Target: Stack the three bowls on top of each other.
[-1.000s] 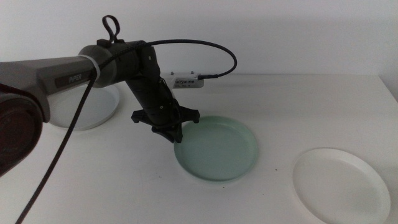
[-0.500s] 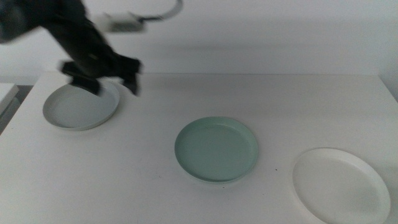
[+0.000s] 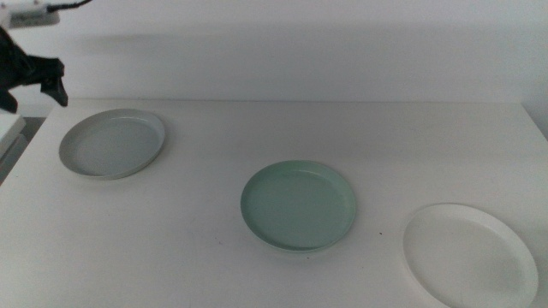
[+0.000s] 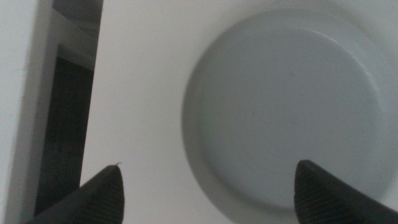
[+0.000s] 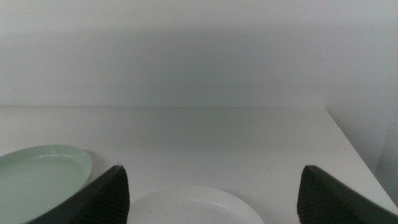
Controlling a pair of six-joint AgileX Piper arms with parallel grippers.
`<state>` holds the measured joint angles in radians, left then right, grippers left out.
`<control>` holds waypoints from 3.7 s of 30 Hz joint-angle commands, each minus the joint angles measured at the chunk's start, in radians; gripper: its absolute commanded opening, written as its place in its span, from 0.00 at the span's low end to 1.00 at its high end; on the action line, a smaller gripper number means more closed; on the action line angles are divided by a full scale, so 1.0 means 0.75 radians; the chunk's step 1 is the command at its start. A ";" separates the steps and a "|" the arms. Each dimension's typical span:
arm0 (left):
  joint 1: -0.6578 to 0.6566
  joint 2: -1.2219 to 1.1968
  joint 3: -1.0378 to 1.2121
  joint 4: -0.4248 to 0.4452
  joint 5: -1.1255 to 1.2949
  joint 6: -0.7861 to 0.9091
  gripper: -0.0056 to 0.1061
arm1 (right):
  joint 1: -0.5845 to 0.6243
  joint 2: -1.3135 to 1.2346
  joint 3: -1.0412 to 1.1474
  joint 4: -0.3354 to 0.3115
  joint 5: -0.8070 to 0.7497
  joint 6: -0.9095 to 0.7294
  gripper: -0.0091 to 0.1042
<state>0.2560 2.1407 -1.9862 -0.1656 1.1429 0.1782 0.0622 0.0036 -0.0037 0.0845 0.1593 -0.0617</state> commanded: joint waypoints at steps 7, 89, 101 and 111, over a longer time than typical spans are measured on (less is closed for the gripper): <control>0.044 0.203 -0.055 -0.048 -0.155 0.053 0.89 | -0.005 -0.005 0.005 -0.003 -0.012 -0.008 0.90; -0.842 -0.154 0.679 -0.340 -0.453 0.056 0.43 | -0.005 -0.005 0.005 -0.003 -0.012 -0.008 0.90; -0.728 -0.744 0.695 -0.404 -0.192 0.276 0.89 | -0.005 -0.005 0.005 -0.003 -0.012 -0.008 0.90; -0.728 -1.450 1.004 -0.448 -0.204 0.345 0.89 | -0.005 -0.005 0.005 -0.003 -0.012 -0.008 0.90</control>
<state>-0.2894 1.1065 -1.2587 -0.4836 0.9794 0.4326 0.0622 0.0036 -0.0037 0.0845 0.1593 -0.0617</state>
